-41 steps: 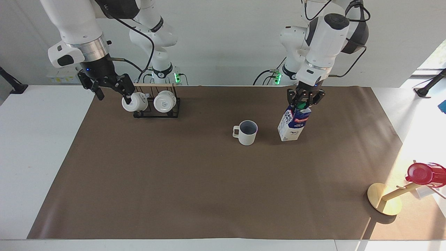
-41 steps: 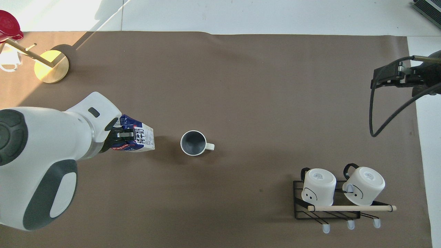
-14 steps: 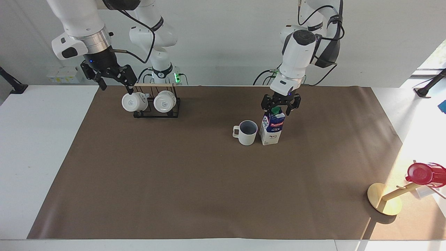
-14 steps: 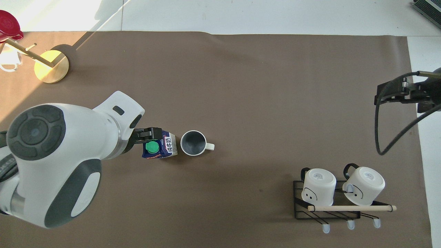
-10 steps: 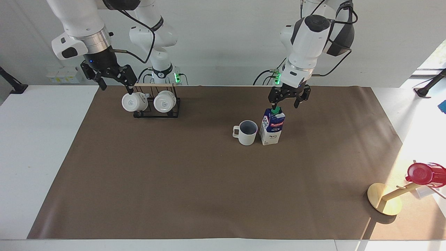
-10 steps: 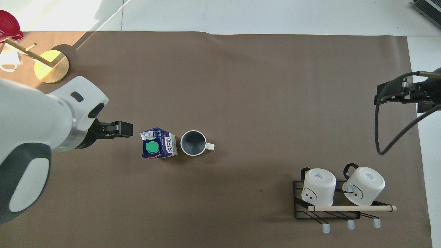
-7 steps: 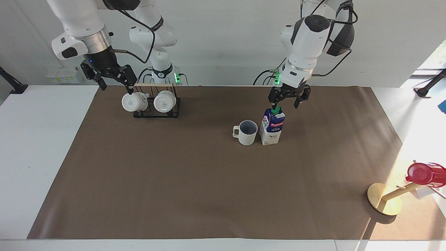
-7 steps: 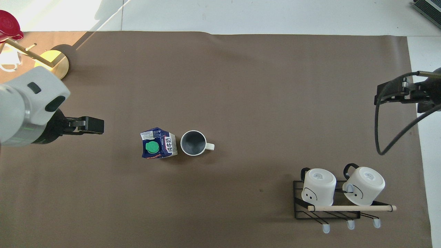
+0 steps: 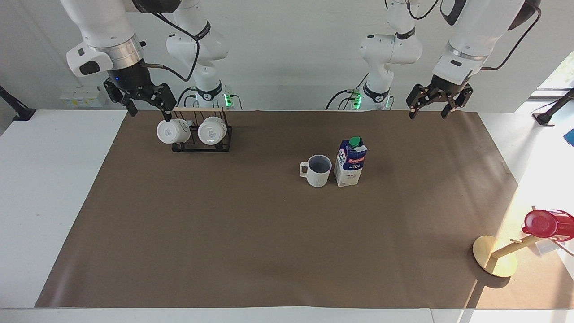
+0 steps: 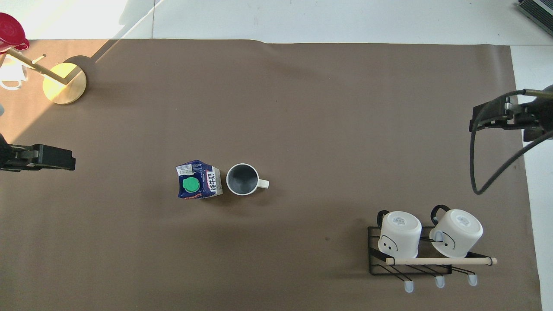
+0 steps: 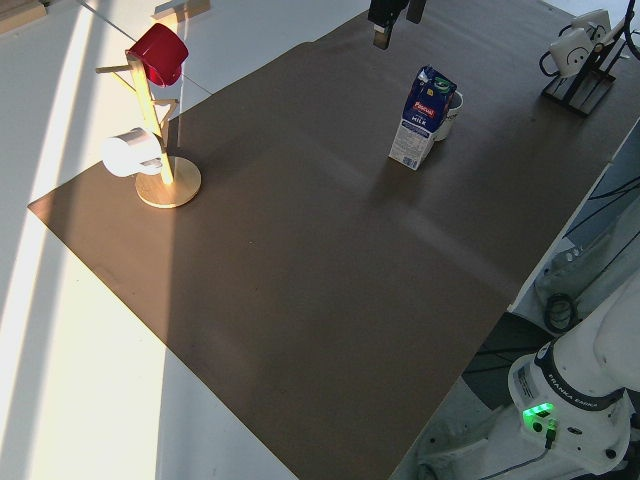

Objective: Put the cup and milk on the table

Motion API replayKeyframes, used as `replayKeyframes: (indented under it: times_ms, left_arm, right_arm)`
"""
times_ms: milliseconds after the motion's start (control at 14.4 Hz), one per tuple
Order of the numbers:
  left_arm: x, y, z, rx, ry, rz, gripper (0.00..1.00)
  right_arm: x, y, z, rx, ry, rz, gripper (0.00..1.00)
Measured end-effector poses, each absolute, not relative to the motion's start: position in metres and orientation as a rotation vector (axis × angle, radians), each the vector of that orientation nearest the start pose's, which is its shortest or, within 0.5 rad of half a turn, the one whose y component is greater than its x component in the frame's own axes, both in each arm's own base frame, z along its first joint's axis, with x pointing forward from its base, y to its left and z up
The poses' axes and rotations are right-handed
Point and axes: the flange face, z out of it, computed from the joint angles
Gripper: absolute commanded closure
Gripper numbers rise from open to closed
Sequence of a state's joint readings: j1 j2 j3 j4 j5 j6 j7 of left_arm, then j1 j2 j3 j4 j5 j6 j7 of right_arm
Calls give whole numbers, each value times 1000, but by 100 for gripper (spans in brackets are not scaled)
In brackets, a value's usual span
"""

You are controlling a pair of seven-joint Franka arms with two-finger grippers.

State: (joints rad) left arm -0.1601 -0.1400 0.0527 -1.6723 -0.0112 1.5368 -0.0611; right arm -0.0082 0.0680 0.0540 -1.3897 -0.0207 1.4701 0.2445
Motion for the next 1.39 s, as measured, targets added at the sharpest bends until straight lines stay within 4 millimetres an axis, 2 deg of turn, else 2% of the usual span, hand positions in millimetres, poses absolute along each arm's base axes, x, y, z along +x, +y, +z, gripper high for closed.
replayKeyframes:
  times_ms: [208,1390]
  left_arm:
    - [502,-40,646,-3158,103,40,0]
    - [498,-49,644,-3152,132,89,0]
  right_arm:
    - [565,22,662,-3140,317,-23,0]
    - [565,22,662,-3140,317,-23,0]
